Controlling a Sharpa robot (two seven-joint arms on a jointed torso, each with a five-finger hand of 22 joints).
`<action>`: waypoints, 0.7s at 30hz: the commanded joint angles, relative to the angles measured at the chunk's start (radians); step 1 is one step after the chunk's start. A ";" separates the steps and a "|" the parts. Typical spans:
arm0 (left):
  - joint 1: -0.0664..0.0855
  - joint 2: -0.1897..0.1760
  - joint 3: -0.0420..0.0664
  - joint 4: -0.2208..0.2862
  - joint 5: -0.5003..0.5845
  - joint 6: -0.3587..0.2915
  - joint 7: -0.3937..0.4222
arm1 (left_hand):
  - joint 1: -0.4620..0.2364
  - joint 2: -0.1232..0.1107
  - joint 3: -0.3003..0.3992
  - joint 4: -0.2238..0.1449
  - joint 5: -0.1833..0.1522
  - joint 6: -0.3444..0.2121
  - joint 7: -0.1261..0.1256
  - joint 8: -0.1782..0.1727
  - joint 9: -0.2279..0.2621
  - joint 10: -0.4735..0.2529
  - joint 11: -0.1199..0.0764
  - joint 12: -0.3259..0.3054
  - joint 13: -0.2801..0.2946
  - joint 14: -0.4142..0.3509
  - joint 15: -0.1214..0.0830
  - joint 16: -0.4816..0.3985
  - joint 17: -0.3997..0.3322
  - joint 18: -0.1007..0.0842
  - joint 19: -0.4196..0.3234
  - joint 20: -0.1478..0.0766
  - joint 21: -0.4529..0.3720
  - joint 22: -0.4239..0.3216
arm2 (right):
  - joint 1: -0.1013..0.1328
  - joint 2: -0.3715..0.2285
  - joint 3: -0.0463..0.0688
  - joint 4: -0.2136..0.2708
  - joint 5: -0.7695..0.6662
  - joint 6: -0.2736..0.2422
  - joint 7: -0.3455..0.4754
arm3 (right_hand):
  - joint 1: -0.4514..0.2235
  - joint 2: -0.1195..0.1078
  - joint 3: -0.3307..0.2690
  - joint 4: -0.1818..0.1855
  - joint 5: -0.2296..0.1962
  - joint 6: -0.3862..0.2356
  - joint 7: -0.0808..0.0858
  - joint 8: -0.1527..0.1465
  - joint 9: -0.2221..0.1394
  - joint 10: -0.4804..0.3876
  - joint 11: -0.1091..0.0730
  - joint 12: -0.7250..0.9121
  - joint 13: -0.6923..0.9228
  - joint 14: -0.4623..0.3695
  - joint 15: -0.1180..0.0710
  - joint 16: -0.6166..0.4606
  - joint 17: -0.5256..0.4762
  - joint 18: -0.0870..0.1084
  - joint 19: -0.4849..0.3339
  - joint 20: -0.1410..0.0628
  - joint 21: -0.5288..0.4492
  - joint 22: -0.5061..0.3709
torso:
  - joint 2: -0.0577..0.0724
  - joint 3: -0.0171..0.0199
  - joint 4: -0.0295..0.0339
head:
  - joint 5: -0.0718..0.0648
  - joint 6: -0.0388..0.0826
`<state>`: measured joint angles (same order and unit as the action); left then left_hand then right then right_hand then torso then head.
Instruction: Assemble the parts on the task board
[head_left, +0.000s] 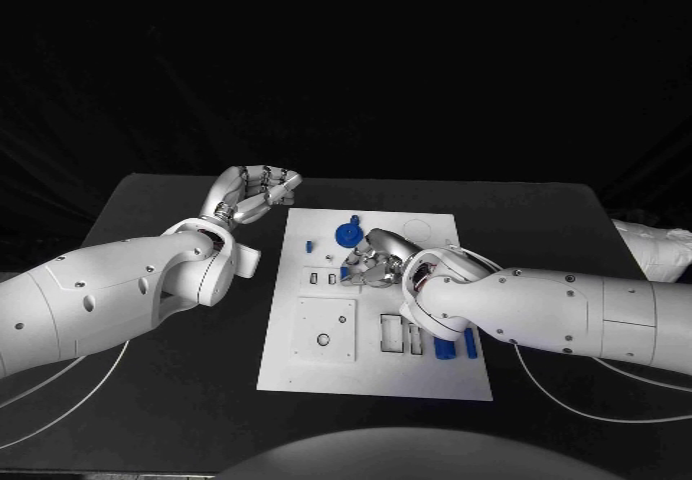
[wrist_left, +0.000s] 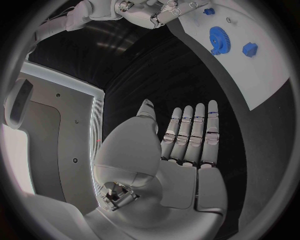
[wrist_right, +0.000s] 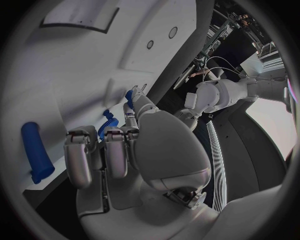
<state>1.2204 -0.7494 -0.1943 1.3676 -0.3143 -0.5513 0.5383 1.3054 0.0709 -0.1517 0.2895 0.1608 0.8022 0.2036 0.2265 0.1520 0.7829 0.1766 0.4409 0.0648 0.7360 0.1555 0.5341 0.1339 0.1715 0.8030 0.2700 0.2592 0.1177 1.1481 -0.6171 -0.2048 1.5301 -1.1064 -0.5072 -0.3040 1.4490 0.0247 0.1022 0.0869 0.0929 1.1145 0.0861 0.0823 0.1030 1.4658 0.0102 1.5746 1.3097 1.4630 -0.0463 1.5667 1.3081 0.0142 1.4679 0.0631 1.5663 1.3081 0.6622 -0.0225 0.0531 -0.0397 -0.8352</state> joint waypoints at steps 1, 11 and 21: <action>0.001 0.002 0.001 0.001 -0.004 0.006 0.009 | 0.008 0.002 -0.004 0.001 0.004 -0.006 0.012 0.005 0.001 0.006 -0.002 -0.005 0.000 -0.008 0.001 -0.006 0.002 0.012 0.003 0.003 -0.006 -0.001 | -0.004 0.002 0.000 0.000 -0.019 0.015 -0.012 | -0.006 -0.008 -0.003 -0.002 0.007 -0.005 0.002 -0.004 -0.002 0.105 0.003 -0.004 0.261 0.108 0.007 0.004 0.263 -0.014 0.103 0.007 0.004 0.263 | 0.000 0.0007 -0.0009 | -0.001 0.000; 0.001 0.003 0.001 0.000 -0.004 0.007 0.009 | 0.009 0.002 -0.005 0.001 0.006 -0.006 0.012 0.005 0.001 0.006 -0.002 -0.006 0.000 -0.009 0.001 -0.006 0.002 0.012 0.004 0.003 -0.006 -0.001 | -0.008 0.004 0.000 -0.001 -0.031 0.008 -0.015 | -0.015 -0.013 -0.008 0.000 0.004 -0.013 0.004 -0.012 -0.005 0.105 0.002 -0.004 0.261 0.108 0.006 0.004 0.263 -0.014 0.103 0.008 0.004 0.263 | 0.001 0.0001 -0.0001 | -0.006 0.001; 0.001 0.002 0.001 -0.001 -0.004 0.007 0.010 | 0.009 0.002 -0.005 0.001 0.006 -0.006 0.012 0.005 0.001 0.006 -0.002 -0.006 0.000 -0.009 0.001 -0.006 0.002 0.012 0.004 0.003 -0.006 -0.001 | -0.011 0.000 0.000 0.000 -0.035 0.009 -0.017 | -0.036 -0.032 -0.024 0.004 -0.013 -0.057 0.012 -0.022 -0.020 0.105 0.006 -0.004 0.261 0.108 0.008 0.004 0.263 -0.014 0.103 0.010 0.004 0.263 | 0.000 0.0006 -0.0004 | -0.003 -0.001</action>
<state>1.2203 -0.7489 -0.1943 1.3653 -0.3143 -0.5510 0.5386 1.3053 0.0710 -0.1517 0.2895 0.1606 0.8022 0.2036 0.2265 0.1518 0.7829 0.1766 0.4409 0.0649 0.7360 0.1555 0.5340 0.1349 0.1716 0.8030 0.2700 0.2592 0.1178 1.1383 -0.6167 -0.2046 1.5289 -1.1241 -0.5068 -0.3133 1.4182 -0.0059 0.0841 0.0911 0.0843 1.0624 0.0988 0.0655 0.0840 1.4658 0.0102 1.5741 1.3072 1.4666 -0.0428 1.5667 1.3078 0.0142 1.4643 0.0666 1.5663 1.3079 0.6626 -0.0223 0.0531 -0.0439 -0.8363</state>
